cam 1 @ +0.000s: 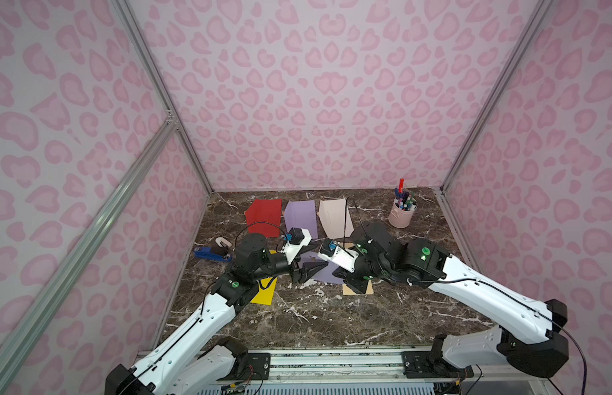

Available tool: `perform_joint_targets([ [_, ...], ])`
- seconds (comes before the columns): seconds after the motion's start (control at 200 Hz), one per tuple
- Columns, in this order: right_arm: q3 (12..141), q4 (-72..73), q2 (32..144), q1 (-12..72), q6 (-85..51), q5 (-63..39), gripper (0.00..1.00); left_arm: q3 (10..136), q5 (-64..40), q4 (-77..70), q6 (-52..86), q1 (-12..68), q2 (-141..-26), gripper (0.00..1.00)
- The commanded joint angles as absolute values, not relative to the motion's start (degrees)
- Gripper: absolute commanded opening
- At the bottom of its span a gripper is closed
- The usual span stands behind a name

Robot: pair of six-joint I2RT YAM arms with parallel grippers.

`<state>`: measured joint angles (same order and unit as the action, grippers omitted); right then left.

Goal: Open the envelope
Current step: Pick up the envelope from the envelope.

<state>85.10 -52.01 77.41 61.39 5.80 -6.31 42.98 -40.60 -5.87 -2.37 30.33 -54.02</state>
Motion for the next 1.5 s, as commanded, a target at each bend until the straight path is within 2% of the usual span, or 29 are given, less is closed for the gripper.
perform_joint_targets([
  [0.0,86.3,-52.2,77.6,61.5,6.4,-5.5,0.0,43.0,-43.0,-7.0,-3.0,30.8,-54.2,0.43],
  [0.055,86.7,-52.4,77.8,61.6,6.6,-5.4,0.0,43.1,-44.1,-7.0,-3.0,31.1,-54.7,0.33],
  [0.1,86.9,-52.5,77.8,61.6,6.5,-4.6,0.0,43.1,-44.8,-6.9,-2.9,31.5,-54.9,0.29],
  [0.375,88.8,-53.2,77.9,61.5,6.6,-1.5,0.0,42.8,-45.5,-6.4,-3.3,33.7,-54.6,0.22],
  [0.6,90.0,-53.3,78.0,61.6,6.9,1.4,0.0,43.2,-45.2,-5.1,-4.2,35.7,-54.4,0.27],
  [0.645,90.2,-53.2,78.1,61.6,7.0,1.6,0.0,43.2,-45.2,-5.1,-4.3,35.8,-54.6,0.23],
  [0.74,90.5,-53.2,78.2,61.6,7.1,1.8,0.0,43.6,-44.9,-4.7,-4.5,35.9,-55.2,0.05],
  [0.91,90.5,-53.2,78.7,61.5,7.0,2.2,0.0,43.1,-44.1,-5.7,-4.0,36.0,-54.5,0.05],
  [0.975,90.7,-53.1,79.0,61.6,6.9,3.0,0.11,42.6,-43.1,-6.5,-3.6,35.9,-53.7,0.05],
  [1.05,91.3,-52.9,79.1,61.5,6.4,4.5,0.34,42.0,-39.4,-7.4,-2.6,35.9,-52.8,0.05],
  [1.155,92.0,-50.6,78.0,61.1,3.7,12.9,0.51,40.8,-31.4,-9.2,-0.7,35.6,-51.2,0.05],
  [1.205,92.5,-49.1,77.0,58.9,2.9,12.8,0.57,39.4,-29.2,-12.3,1.4,34.6,-49.5,0.05],
  [1.36,89.7,-38.7,70.8,50.4,-1.1,0.6,0.7,33.8,-30.6,-24.4,12.9,25.0,-42.7,0.05],
  [1.5,77.4,-20.7,64.2,42.4,-8.2,-21.2,0.71,32.0,-33.1,-31.9,21.8,18.3,-38.9,0.05],
])
